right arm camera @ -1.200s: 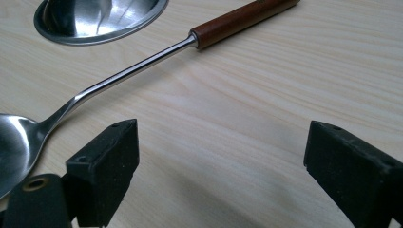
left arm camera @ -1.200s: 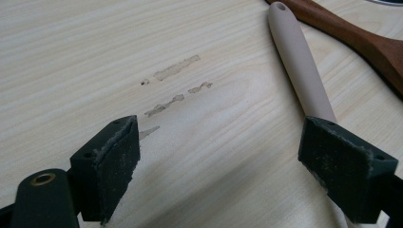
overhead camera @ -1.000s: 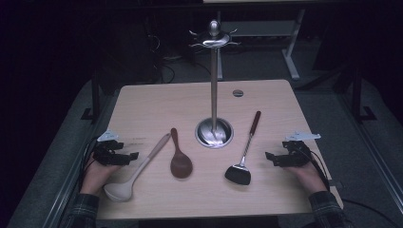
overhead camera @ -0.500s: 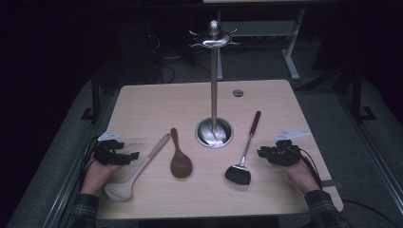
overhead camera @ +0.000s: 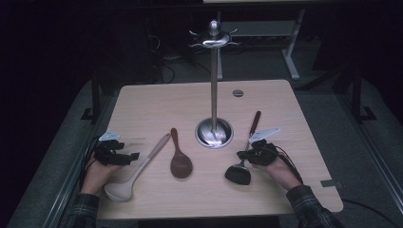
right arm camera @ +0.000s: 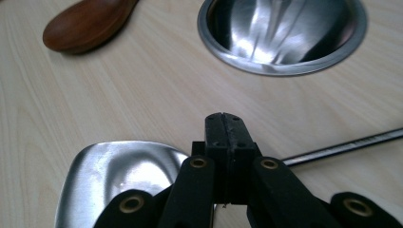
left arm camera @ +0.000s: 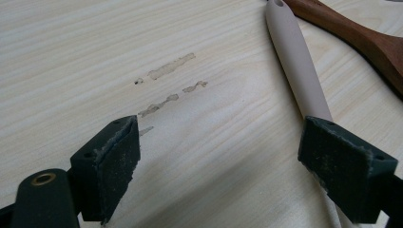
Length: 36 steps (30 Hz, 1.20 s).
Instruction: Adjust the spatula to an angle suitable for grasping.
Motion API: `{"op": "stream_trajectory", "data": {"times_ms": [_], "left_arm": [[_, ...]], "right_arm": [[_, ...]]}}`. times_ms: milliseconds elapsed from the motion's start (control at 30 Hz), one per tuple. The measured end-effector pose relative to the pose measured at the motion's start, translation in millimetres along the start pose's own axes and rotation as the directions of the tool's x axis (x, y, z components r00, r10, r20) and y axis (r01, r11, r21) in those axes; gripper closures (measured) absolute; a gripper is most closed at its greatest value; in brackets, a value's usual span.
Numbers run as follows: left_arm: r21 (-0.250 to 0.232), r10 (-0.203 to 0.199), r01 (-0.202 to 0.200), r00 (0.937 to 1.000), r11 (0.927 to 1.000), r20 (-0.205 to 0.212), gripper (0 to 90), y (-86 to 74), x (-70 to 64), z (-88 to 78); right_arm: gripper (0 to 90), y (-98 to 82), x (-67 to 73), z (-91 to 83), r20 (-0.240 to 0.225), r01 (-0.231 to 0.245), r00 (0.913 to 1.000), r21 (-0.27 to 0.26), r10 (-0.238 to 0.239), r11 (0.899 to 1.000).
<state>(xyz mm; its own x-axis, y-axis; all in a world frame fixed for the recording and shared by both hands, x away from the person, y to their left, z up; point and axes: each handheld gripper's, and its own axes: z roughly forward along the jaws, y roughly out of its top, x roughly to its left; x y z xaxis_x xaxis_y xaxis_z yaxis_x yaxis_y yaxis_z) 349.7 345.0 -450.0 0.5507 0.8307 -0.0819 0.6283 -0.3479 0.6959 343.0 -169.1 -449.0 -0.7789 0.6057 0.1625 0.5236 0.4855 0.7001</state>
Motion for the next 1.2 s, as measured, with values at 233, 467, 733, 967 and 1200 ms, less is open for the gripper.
{"op": "stream_trajectory", "data": {"times_ms": [233,467,733,967,1200], "left_arm": [[-0.005,-0.003,0.003,1.0000,1.0000,0.000,13.6,-0.1,0.0,-1.0],[0.001,0.001,-0.001,1.0000,1.0000,-0.003,13.6,-0.4,1.0,-1.7],[0.001,-0.003,0.003,1.0000,1.0000,-0.003,13.6,-0.3,0.1,-1.2],[0.002,-0.004,0.004,1.0000,1.0000,-0.001,13.6,-0.3,-0.1,-0.9],[0.005,-0.006,0.006,1.0000,1.0000,-0.002,13.6,-1.2,1.2,-1.3]], "right_arm": [[89.6,3.9,8.6,12.5,0.006,0.037,0.9993,0.055,-0.037,0.998],[89.7,-1.9,4.4,16.1,0.034,0.031,0.9988,0.108,-0.035,0.994],[89.6,-2.5,3.8,15.4,0.037,0.028,0.9988,0.103,-0.032,0.994],[89.6,-2.6,2.1,15.7,0.045,0.021,0.9986,0.104,-0.026,0.994],[89.6,-7.1,-0.9,11.3,0.057,0.016,0.9981,0.119,-0.023,0.993]]}}
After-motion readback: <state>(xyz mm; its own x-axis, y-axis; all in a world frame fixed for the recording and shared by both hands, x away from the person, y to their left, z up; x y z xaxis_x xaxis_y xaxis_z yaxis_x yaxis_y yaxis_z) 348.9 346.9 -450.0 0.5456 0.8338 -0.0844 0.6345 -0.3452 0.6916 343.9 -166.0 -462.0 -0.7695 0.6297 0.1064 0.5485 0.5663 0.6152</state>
